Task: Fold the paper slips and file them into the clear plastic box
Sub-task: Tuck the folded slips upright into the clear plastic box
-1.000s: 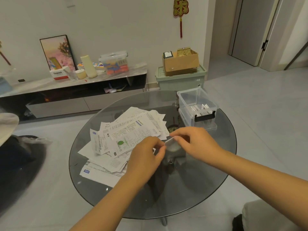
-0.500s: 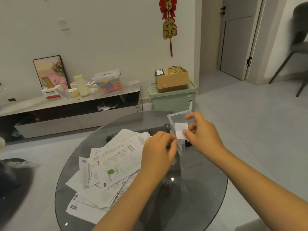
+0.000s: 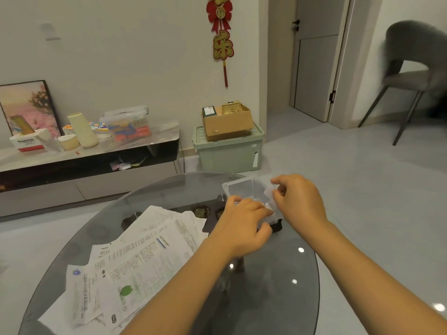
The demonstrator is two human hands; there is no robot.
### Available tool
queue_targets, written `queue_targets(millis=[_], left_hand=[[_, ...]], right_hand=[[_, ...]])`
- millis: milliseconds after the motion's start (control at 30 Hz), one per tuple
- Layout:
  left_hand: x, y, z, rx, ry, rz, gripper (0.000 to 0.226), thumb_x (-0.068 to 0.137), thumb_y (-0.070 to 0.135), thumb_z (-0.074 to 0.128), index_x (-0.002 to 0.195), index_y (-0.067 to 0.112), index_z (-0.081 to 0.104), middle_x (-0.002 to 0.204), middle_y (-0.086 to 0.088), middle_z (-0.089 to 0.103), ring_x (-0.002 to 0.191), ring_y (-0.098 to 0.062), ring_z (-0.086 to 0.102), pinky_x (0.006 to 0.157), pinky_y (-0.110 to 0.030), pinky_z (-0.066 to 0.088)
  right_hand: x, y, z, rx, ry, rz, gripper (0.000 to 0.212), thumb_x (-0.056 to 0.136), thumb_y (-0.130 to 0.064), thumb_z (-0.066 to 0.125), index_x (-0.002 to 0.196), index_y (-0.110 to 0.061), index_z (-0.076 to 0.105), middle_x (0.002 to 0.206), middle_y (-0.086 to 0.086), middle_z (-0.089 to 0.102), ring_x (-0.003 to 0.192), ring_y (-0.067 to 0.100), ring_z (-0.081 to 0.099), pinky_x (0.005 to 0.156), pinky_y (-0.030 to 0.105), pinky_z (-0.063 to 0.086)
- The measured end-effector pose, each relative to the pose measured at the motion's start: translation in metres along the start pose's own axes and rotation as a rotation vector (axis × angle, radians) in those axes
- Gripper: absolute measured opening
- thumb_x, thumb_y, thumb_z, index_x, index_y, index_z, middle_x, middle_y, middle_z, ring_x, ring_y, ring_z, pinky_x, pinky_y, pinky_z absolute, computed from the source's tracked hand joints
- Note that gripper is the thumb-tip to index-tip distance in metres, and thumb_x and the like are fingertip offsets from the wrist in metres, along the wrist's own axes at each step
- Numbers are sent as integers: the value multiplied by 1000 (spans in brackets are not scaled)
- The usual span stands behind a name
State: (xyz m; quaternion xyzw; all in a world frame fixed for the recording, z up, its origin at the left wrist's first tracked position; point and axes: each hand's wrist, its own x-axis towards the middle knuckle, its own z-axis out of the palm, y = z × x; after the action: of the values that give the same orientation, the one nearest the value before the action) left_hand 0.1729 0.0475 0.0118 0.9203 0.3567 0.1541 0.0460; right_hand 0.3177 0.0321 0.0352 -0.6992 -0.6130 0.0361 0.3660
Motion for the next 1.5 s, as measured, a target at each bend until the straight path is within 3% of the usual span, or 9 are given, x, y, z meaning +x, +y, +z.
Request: queue_targets(millis=[233, 400, 567, 700, 833, 1000, 1200, 1500], left_hand=[[17, -7, 9, 80, -67, 18, 77, 74, 49, 3, 127, 30, 56, 110, -1, 52, 105, -16, 41, 98, -36, 23], [18, -9, 11, 86, -40, 14, 77, 74, 49, 1, 122, 28, 58, 107, -1, 49, 102, -16, 39, 94, -33, 21], [13, -13, 11, 82, -10, -7, 76, 75, 49, 4, 114, 22, 63, 106, 0, 51, 101, -15, 40, 98, -36, 25], [8, -14, 13, 48, 1, 3, 74, 76, 48, 7, 115, 22, 64, 107, -1, 52, 102, -15, 40, 100, -34, 19], [9, -17, 13, 23, 1, 3, 73, 76, 48, 9, 117, 23, 64, 109, -1, 52, 105, -14, 41, 103, -35, 15], [10, -16, 13, 16, -20, 0, 75, 76, 49, 8, 127, 25, 58, 115, 1, 53, 110, -13, 40, 105, -34, 11], [14, -13, 9, -6, -62, 12, 76, 75, 48, 9, 131, 22, 53, 128, 5, 55, 115, -12, 44, 106, -34, 12], [22, -6, 9, 87, -181, 12, 83, 74, 49, -2, 129, 25, 56, 132, 7, 55, 112, -13, 39, 99, -35, 22]], right_hand=[[7, 5, 5, -122, -89, 39, 23, 89, -10, 54, 107, -11, 68, 103, 8, 63, 90, 23, 60, 75, 31, 49], [10, 7, 9, -195, -136, 71, 24, 87, -7, 52, 105, -11, 67, 103, 8, 63, 90, 23, 59, 74, 30, 48], [8, 4, 14, -255, -129, 45, 18, 91, -12, 52, 102, -10, 67, 102, 8, 61, 88, 24, 59, 76, 33, 50], [10, 1, 19, -378, -175, 61, 16, 89, -10, 53, 97, -10, 66, 102, 7, 59, 86, 23, 58, 70, 30, 49], [14, -3, 20, -574, -259, 38, 18, 88, -17, 55, 101, -17, 66, 107, 2, 54, 96, 21, 54, 65, 26, 38], [19, 5, 9, -370, -362, 94, 23, 88, -11, 56, 101, -23, 70, 111, 2, 53, 96, 23, 59, 71, 28, 45], [16, 15, -1, -130, -279, 139, 19, 88, -11, 55, 94, -20, 71, 81, -5, 55, 78, 16, 56, 66, 24, 43], [16, 20, 1, -57, -239, 155, 25, 89, -6, 48, 97, -18, 68, 81, -2, 58, 79, 20, 59, 69, 30, 50]])
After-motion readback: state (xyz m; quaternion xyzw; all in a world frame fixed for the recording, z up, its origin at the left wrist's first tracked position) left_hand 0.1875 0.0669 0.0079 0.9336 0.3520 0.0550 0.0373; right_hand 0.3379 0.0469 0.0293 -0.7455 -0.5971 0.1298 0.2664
